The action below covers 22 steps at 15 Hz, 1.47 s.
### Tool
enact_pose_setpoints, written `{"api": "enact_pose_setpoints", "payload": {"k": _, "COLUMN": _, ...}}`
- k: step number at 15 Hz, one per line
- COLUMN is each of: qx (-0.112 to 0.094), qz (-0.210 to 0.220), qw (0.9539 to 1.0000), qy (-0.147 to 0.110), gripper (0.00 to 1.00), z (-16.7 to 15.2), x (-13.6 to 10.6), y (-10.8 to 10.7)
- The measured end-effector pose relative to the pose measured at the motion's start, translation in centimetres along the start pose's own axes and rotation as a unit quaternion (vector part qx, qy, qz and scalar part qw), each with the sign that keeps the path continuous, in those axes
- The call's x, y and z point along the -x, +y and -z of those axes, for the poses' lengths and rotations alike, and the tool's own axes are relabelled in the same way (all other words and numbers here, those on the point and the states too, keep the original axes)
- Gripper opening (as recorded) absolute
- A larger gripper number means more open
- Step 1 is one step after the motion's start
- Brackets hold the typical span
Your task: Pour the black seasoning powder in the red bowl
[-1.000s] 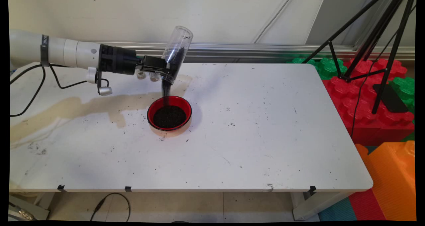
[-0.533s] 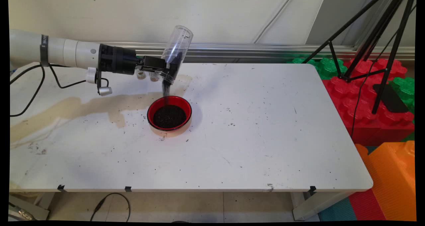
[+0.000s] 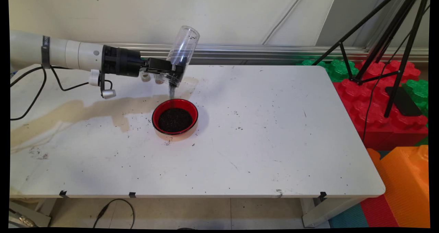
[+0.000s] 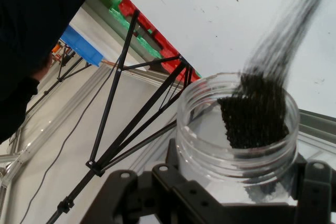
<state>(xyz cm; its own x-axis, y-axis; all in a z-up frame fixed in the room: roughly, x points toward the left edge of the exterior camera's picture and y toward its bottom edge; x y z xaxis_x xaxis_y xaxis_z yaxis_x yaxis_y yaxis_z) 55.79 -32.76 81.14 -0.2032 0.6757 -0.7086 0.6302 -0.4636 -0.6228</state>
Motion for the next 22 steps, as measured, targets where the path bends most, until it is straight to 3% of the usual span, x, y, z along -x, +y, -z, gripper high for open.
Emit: {"api": "enact_pose_setpoints", "payload": {"k": 22, "qx": -0.009, "qz": -0.039, "qw": 0.9992, "qy": -0.001, "gripper": 0.00, "z": 0.17, "x": -0.24, "y": -0.45}}
